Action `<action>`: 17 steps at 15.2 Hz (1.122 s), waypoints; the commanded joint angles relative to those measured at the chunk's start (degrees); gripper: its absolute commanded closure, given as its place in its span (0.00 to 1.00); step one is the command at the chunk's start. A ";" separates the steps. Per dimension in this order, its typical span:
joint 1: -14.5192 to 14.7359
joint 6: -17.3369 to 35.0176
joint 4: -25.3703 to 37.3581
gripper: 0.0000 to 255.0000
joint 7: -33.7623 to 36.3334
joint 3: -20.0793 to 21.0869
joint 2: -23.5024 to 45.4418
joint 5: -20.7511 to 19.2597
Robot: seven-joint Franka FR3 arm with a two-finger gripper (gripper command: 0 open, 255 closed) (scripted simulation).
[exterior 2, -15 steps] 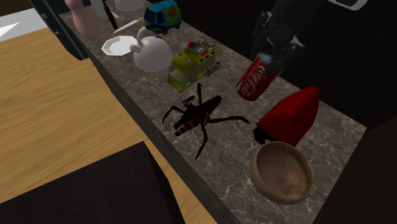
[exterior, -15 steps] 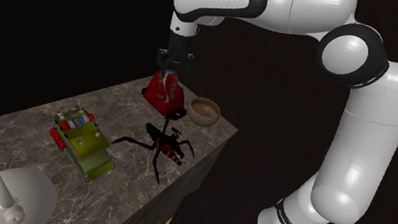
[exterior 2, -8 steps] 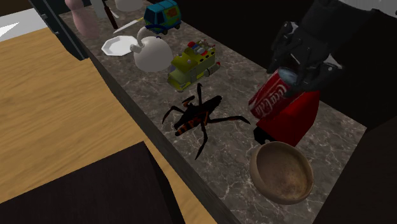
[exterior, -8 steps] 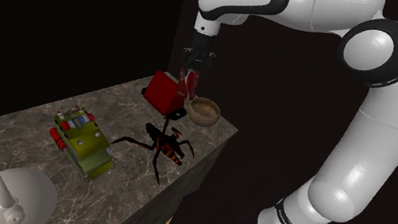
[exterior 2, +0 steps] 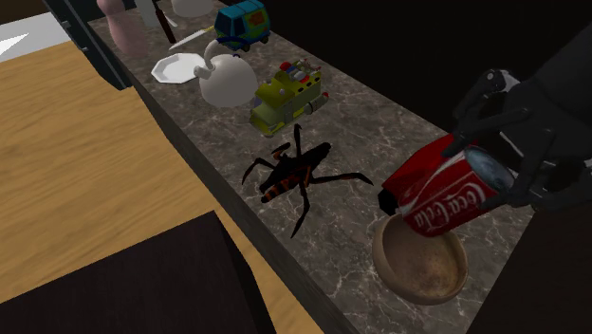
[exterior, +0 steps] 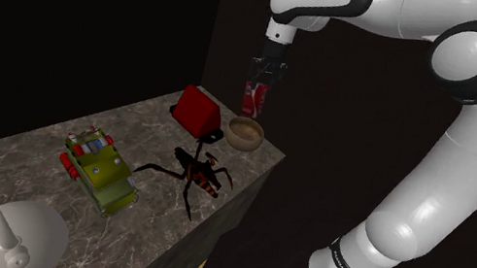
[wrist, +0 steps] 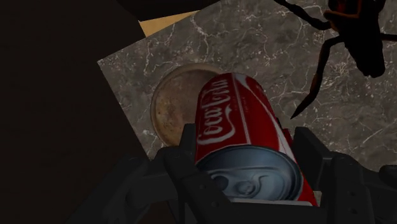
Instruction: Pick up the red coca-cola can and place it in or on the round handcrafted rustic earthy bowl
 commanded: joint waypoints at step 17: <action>-1.62 10.26 -7.77 1.00 -3.67 -1.24 2.69 -0.08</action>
